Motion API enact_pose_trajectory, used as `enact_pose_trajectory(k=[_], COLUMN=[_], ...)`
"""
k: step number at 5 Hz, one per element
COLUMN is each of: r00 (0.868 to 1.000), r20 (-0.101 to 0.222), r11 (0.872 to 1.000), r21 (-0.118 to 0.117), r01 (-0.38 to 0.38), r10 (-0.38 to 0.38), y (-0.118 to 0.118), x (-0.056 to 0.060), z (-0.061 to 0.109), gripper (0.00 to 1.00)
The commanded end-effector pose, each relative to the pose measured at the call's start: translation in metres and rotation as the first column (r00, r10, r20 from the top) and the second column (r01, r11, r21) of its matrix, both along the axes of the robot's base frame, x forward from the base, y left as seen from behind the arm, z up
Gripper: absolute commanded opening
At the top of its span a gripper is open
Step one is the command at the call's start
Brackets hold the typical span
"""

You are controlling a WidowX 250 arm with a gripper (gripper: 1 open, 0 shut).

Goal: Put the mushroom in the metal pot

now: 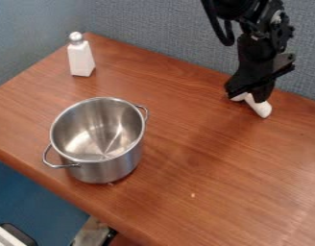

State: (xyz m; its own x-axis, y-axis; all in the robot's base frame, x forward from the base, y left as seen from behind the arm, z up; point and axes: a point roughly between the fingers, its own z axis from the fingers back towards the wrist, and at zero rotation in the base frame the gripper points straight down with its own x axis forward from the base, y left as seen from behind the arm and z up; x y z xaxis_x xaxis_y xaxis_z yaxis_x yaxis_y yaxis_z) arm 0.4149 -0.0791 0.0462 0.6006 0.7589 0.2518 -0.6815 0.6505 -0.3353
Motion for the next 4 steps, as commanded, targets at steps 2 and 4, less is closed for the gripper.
enact_pose_trajectory(k=[2, 4], r00=[0.999, 0.94], r20=[0.049, 0.078], r11=[0.994, 0.935], r21=[-0.112, -0.164], r01=[-0.002, -0.316], r10=[0.008, 0.331], y=[0.023, 0.053], x=[-0.003, -0.037], z=[0.079, 0.135], gripper=[0.0, 0.0])
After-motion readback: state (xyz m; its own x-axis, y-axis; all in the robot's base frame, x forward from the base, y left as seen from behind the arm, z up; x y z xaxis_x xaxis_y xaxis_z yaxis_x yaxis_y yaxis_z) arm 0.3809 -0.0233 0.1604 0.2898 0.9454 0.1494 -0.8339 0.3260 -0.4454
